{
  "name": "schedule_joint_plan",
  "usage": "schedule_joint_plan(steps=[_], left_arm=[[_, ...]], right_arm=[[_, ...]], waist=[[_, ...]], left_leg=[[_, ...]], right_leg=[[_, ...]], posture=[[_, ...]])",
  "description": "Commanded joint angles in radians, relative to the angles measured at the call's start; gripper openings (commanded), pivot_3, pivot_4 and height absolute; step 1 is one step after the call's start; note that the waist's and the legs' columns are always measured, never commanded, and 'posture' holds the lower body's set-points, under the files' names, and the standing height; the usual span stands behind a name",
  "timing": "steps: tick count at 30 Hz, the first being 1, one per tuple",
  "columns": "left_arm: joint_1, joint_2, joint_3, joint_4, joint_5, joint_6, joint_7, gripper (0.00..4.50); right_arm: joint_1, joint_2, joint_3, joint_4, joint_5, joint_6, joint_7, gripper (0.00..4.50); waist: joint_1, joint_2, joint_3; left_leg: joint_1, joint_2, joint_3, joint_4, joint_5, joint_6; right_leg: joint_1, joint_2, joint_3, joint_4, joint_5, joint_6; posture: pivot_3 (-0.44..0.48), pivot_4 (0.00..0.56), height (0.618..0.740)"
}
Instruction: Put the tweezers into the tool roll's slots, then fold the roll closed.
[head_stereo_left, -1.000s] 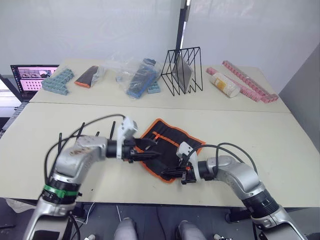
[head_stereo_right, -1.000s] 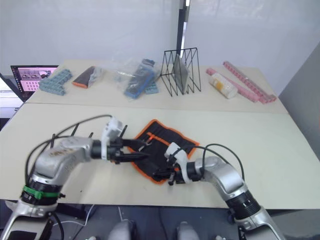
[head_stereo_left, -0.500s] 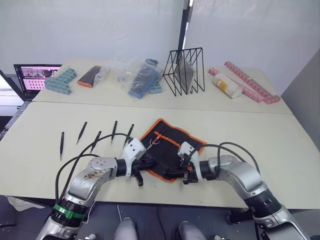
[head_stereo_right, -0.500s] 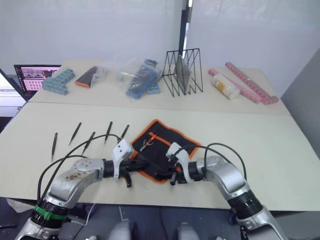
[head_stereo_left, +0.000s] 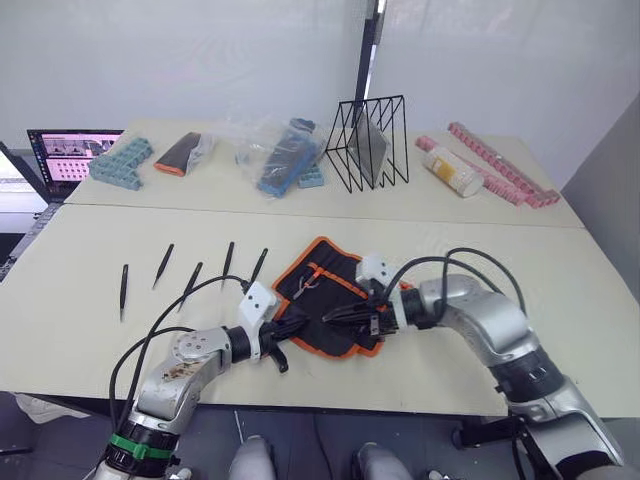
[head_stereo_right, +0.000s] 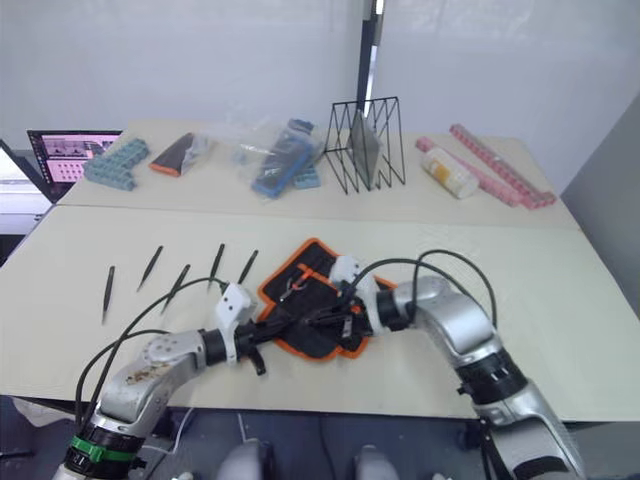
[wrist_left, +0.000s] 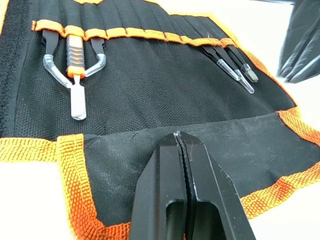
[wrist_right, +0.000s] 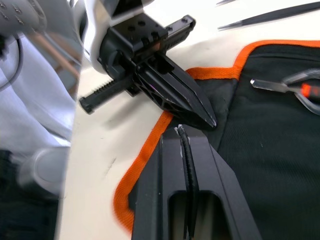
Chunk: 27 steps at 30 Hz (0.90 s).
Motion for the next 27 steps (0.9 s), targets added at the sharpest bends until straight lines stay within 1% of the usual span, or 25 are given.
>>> schedule_joint_plan(steps=[1, 2, 4, 6, 10, 13, 17, 21, 24, 27], left_arm=[[-0.002, -0.001, -0.012, 0.005, 0.048, 0.006, 0.049, 0.03], [-0.006, -0.008, -0.012, 0.001, 0.050, 0.009, 0.063, 0.03], [-0.001, -0.023, -0.015, -0.014, 0.045, 0.017, 0.079, 0.03], [0.007, -0.033, -0.020, -0.021, 0.047, 0.021, 0.090, 0.03], [0.015, -0.064, -0.028, -0.016, 0.060, 0.038, 0.134, 0.03], [0.014, -0.081, -0.033, -0.022, 0.056, 0.049, 0.147, 0.03], [0.019, -0.084, -0.033, -0.031, 0.052, 0.060, 0.151, 0.03], [0.024, -0.077, -0.032, -0.043, 0.038, 0.069, 0.134, 0.03], [0.027, -0.069, -0.028, -0.062, 0.023, 0.072, 0.114, 0.03], [0.026, -0.055, -0.016, -0.090, -0.007, 0.073, 0.081, 0.03]], right_arm=[[0.050, 0.057, 0.015, 0.109, -0.074, -0.208, -0.012, 0.00], [0.059, 0.069, 0.018, 0.137, -0.078, -0.241, 0.006, 0.00], [0.067, 0.085, 0.025, 0.223, -0.071, -0.307, 0.093, 0.00], [0.074, 0.079, 0.023, 0.273, -0.047, -0.325, 0.184, 0.00], [0.098, 0.055, -0.004, 0.302, -0.014, -0.340, 0.301, 0.00], [0.115, 0.010, 0.027, 0.303, -0.062, -0.387, 0.365, 0.00], [0.129, -0.047, 0.074, 0.320, -0.158, -0.482, 0.396, 0.00], [0.133, -0.069, 0.055, 0.290, -0.170, -0.520, 0.384, 0.00], [0.133, -0.098, 0.027, 0.231, -0.144, -0.501, 0.387, 0.00], [0.130, -0.143, -0.044, 0.130, -0.043, -0.416, 0.408, 0.00]], waist=[[0.005, 0.000, 0.000], [0.006, 0.000, 0.000], [0.006, 0.000, 0.000], [0.007, 0.000, 0.000], [0.011, 0.001, 0.000], [0.018, 0.001, -0.001], [0.023, 0.002, -0.001], [0.021, 0.002, -0.004], [0.022, 0.003, -0.004], [0.022, 0.003, -0.004]], left_leg=[[0.000, 0.000, 0.000, 0.000, 0.000, 0.000], [-0.001, 0.000, 0.000, 0.000, 0.000, 0.000], [-0.001, 0.000, 0.000, 0.000, 0.000, 0.000], [0.001, 0.000, 0.000, 0.000, 0.000, 0.000], [0.005, 0.000, -0.001, 0.000, 0.000, 0.000], [0.008, -0.001, -0.002, 0.000, 0.000, 0.000], [0.008, -0.002, -0.003, 0.000, -0.001, 0.000], [0.008, -0.003, -0.004, 0.000, -0.001, 0.000], [0.008, -0.004, -0.005, 0.000, -0.001, 0.000], [0.007, -0.004, -0.005, 0.000, -0.001, 0.000]], right_leg=[[0.000, 0.000, 0.000, -0.001, 0.000, 0.000], [0.000, 0.000, 0.000, -0.001, 0.000, 0.000], [0.000, 0.000, 0.000, -0.001, 0.000, 0.000], [0.002, 0.000, 0.000, -0.001, 0.000, 0.000], [0.009, 0.000, 0.000, -0.003, 0.000, 0.000], [0.013, 0.000, -0.001, -0.005, 0.000, 0.001], [0.014, 0.000, 0.000, -0.005, -0.001, 0.001], [0.014, -0.001, 0.000, -0.006, -0.001, 0.002], [0.014, -0.001, 0.000, -0.006, -0.001, 0.002], [0.014, -0.002, 0.000, -0.007, -0.001, 0.002]], posture=[[0.000, 0.150, 0.713], [0.000, 0.150, 0.713], [0.000, 0.150, 0.713], [0.000, 0.150, 0.713], [0.000, 0.150, 0.713], [0.000, 0.150, 0.713], [0.000, 0.150, 0.713], [0.000, 0.150, 0.713], [0.000, 0.150, 0.713], [0.000, 0.150, 0.713]])
